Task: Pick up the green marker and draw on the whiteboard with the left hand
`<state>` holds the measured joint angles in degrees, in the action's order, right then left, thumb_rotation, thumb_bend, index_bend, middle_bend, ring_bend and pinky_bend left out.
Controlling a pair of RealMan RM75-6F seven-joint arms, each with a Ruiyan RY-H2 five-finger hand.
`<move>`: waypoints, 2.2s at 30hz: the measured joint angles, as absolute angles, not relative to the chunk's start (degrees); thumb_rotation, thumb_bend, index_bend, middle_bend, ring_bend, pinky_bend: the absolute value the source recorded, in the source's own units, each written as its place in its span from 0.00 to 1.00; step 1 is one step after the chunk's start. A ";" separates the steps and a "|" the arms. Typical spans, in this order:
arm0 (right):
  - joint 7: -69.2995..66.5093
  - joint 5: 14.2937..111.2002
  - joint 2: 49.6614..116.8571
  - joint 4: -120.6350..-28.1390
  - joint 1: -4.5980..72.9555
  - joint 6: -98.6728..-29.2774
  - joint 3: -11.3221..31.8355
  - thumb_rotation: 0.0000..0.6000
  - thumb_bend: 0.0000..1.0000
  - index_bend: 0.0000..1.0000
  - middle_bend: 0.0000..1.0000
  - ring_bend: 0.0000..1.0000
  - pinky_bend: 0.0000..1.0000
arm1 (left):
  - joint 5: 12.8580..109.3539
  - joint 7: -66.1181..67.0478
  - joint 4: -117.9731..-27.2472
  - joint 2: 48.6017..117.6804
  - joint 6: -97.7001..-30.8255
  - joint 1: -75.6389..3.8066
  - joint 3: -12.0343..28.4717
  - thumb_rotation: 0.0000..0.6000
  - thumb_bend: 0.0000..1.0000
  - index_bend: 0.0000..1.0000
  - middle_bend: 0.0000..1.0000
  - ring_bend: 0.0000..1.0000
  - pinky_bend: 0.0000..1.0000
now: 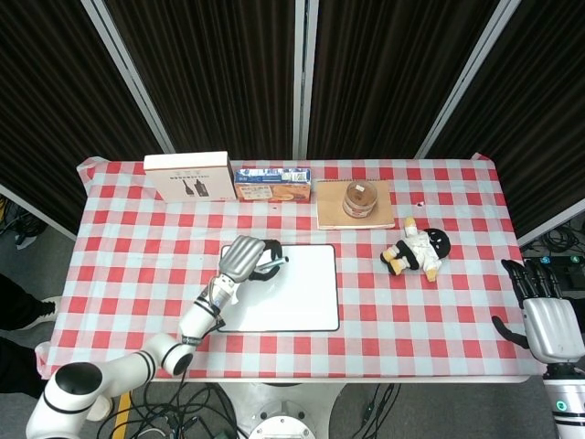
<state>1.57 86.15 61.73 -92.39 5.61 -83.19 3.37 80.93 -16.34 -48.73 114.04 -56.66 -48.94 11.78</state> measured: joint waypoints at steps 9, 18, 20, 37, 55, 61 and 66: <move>1.51 86.05 61.86 -92.27 5.89 -82.62 3.37 1.00 0.15 0.00 0.10 0.00 0.00 | 81.15 -16.67 -49.39 113.80 -55.97 -48.88 10.81 1.00 0.43 0.59 0.58 0.87 0.88; 1.28 86.13 61.91 -92.12 5.71 -82.61 3.08 1.00 0.15 0.00 0.10 0.00 0.00 | 80.96 -16.73 -54.03 112.53 -55.14 -47.76 9.58 1.00 0.43 0.58 0.58 0.86 0.88; 1.13 86.12 61.90 -92.06 5.63 -82.64 3.03 1.00 0.15 0.00 0.10 0.00 0.00 | 81.03 -16.67 -55.29 112.26 -55.21 -47.44 9.25 1.00 0.43 0.58 0.58 0.86 0.88; -0.29 86.30 61.65 -91.27 5.10 -83.49 3.02 1.00 0.15 0.00 0.10 0.00 0.00 | 80.55 -13.47 -63.95 108.78 -55.50 -46.75 10.11 1.00 0.43 0.58 0.58 0.86 0.88; -1.44 87.39 62.34 -90.58 5.45 -83.51 2.99 1.00 0.15 0.00 0.10 0.00 0.00 | 75.86 8.80 -65.83 98.14 -55.66 -43.54 8.79 1.00 0.43 0.55 0.54 0.83 0.87; -1.77 87.76 62.58 -90.43 4.63 -84.72 2.57 1.00 0.16 0.00 0.10 0.00 0.00 | 69.57 22.94 -66.06 95.74 -52.99 -42.98 8.03 1.00 0.43 0.46 0.47 0.80 0.85; -2.19 87.89 62.31 -90.60 3.25 -86.07 1.89 1.00 0.16 0.00 0.10 0.00 0.00 | 62.81 29.60 -66.59 95.27 -50.19 -43.29 8.31 1.00 0.34 0.13 0.30 0.69 0.82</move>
<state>-2.19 87.89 62.31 -90.60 3.25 -86.07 1.89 62.81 29.60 -66.59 95.27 -50.19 -43.29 8.31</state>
